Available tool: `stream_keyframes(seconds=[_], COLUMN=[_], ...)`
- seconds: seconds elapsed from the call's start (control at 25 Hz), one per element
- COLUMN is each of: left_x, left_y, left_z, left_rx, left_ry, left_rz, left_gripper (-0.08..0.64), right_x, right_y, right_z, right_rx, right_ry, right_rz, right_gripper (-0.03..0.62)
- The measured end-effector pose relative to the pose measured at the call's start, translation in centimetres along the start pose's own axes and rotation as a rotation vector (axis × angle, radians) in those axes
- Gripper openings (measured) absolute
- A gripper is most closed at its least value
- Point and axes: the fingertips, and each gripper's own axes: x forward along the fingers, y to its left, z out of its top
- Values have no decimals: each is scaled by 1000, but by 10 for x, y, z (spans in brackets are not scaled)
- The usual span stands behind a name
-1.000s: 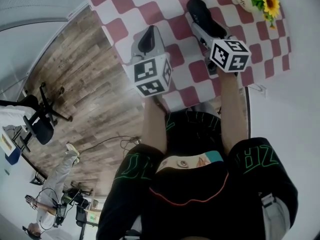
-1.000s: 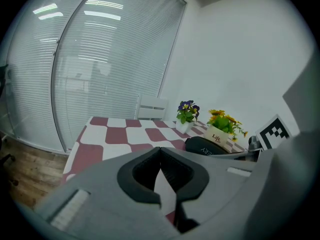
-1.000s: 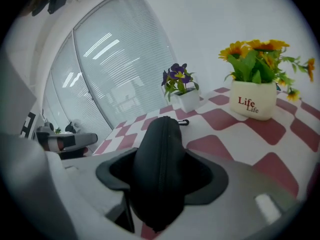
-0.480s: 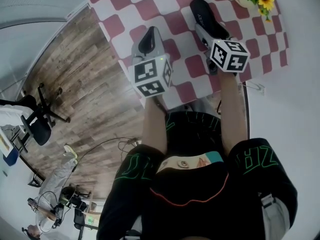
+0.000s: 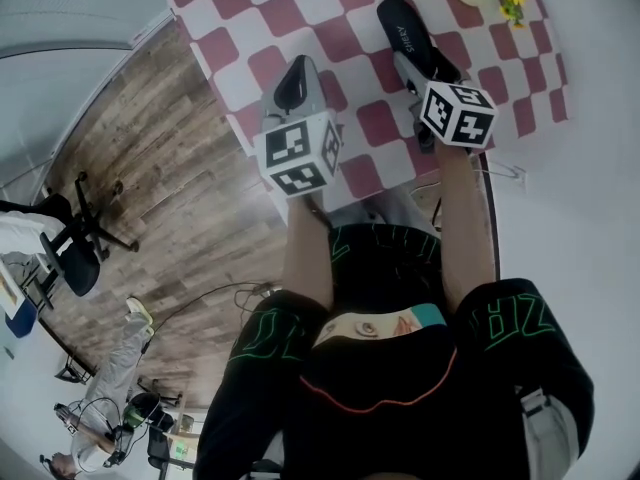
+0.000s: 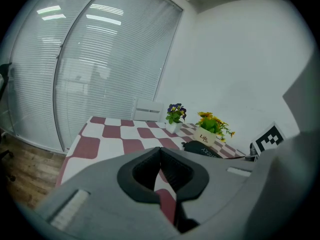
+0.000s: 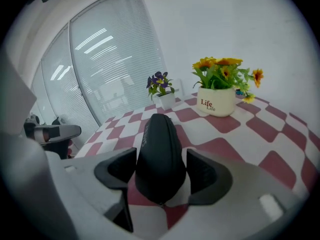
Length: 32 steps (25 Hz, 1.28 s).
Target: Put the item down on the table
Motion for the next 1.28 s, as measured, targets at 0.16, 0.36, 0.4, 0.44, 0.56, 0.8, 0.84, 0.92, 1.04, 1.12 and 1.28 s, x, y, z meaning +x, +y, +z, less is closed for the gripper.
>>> stream_keyframes(seconds=[0.16, 0.36, 0.4, 0.44, 0.56, 0.8, 0.84, 0.92, 1.04, 1.12, 1.28], left_x=[-6, -15, -18, -20, -25, -40, -42, -51, -67, -73, -77], left_y=[-15, -37, -41, -45, -56, -74, -77, -86, -102, -110, -120], left_z=[0, 16, 20, 26, 47, 103, 116, 140, 156, 169, 187], left_rx=[13, 45, 52, 60, 89, 159, 176, 203, 208, 217, 254], left_ry=[-11, -53, -63, -75, -121, -243, -273, -321, -349, -375, -417], left_rz=[-22, -45, -49, -52, -65, -82, -86, -93, -102, -111, -131], left_gripper=[11, 9, 11, 9, 9, 9, 9, 9, 9, 9, 11], right_x=[-16, -42, -48, -55, -74, -118, -127, -150, -181, -192, -202], right_y=[-8, -18, -18, -18, -16, -6, -2, 5, 9, 12, 17], right_z=[-3, 8, 13, 20, 48, 116, 131, 159, 174, 184, 200], right_rx=[11, 13, 13, 10, -9, -25, -26, -48, -131, -165, -184], right_ry=[-8, -62, -82, -107, -211, -447, -499, -583, -600, -614, -660], right_rz=[-11, -17, -10, -2, 10, 52, 71, 96, 75, 63, 59], right_gripper=[313, 313, 313, 310, 180, 3, 3, 3, 3, 3, 3])
